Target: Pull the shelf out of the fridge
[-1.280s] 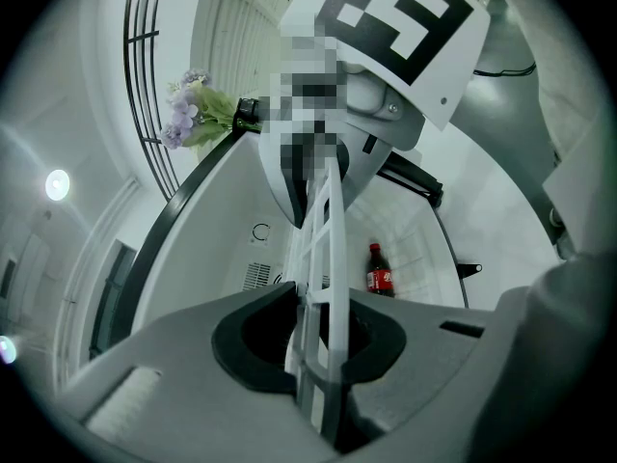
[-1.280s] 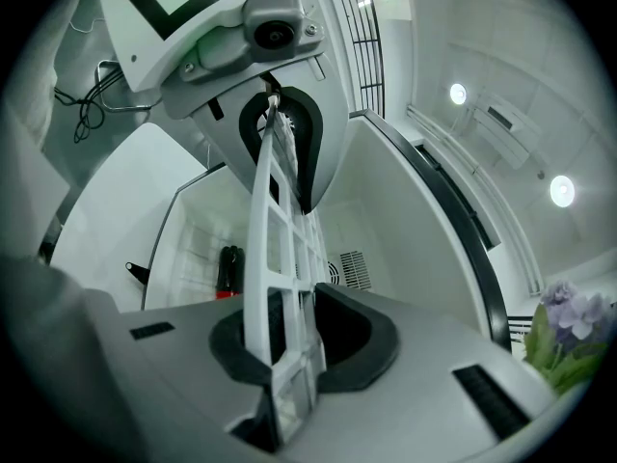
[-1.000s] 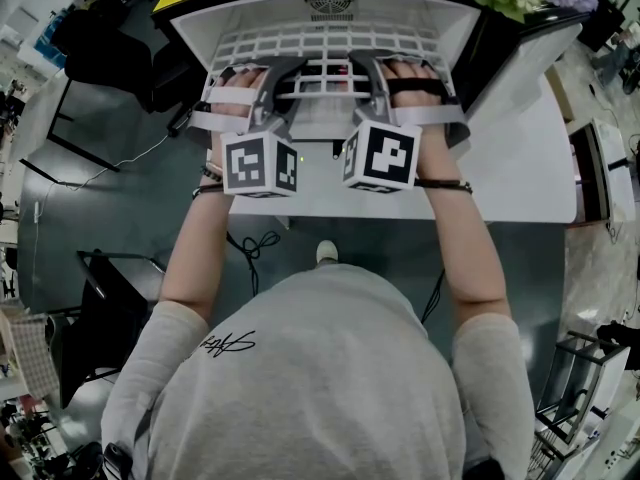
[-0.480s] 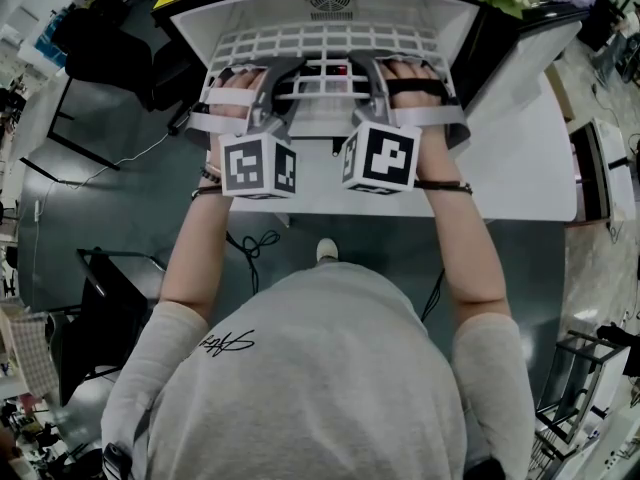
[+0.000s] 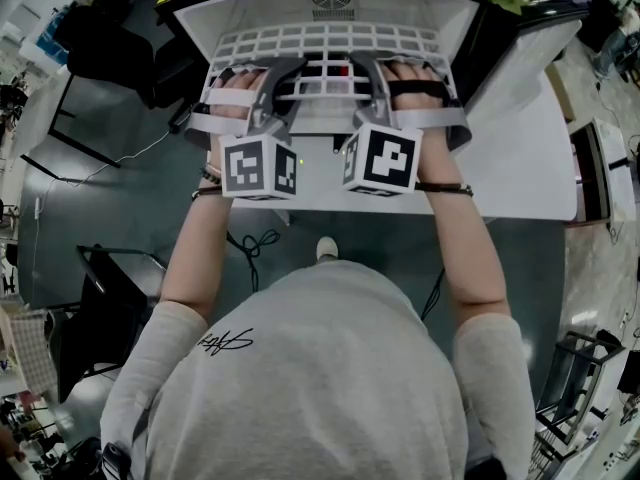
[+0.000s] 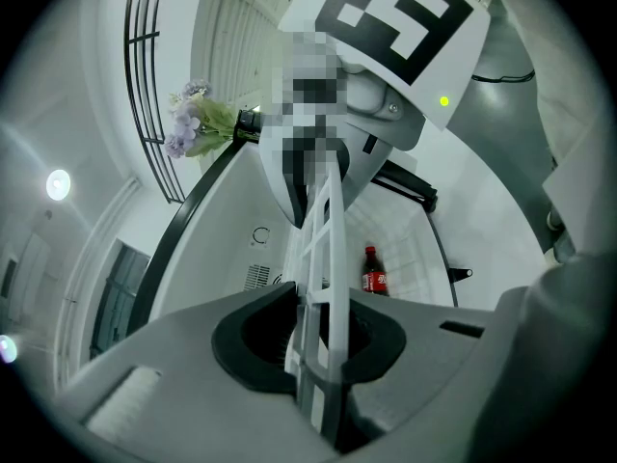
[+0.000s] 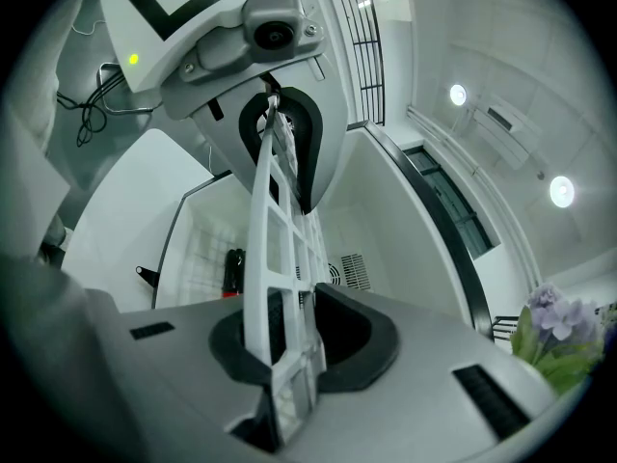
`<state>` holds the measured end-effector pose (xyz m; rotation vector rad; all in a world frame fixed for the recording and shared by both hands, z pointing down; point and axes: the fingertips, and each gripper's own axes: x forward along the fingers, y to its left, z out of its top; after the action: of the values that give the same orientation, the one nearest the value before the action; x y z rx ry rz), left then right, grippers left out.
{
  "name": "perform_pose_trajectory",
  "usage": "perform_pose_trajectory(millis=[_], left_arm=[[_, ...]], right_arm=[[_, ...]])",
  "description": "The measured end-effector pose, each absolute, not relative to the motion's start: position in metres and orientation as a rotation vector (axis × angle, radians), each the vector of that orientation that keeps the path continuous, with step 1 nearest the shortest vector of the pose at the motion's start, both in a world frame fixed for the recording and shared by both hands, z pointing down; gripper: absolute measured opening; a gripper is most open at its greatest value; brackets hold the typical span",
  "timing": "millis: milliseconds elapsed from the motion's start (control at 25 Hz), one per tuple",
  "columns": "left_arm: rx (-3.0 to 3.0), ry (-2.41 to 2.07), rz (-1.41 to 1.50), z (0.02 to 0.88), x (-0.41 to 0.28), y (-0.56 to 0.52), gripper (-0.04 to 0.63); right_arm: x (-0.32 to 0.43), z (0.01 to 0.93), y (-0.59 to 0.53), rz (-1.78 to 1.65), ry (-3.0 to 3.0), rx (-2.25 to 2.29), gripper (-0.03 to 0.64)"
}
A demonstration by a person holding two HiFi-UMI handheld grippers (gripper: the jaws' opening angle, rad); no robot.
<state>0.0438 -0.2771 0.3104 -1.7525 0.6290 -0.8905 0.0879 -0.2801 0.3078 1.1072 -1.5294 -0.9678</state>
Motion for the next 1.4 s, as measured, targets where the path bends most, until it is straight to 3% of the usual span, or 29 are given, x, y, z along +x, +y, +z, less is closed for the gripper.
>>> perform_pose_trajectory(millis=[1400], left_arm=[[-1.749,0.638,-0.894,0.308,0.04,-0.258,0.049]], right_arm=[[0.084,0.307,-0.261,-0.96,-1.534,1.094,0.05]])
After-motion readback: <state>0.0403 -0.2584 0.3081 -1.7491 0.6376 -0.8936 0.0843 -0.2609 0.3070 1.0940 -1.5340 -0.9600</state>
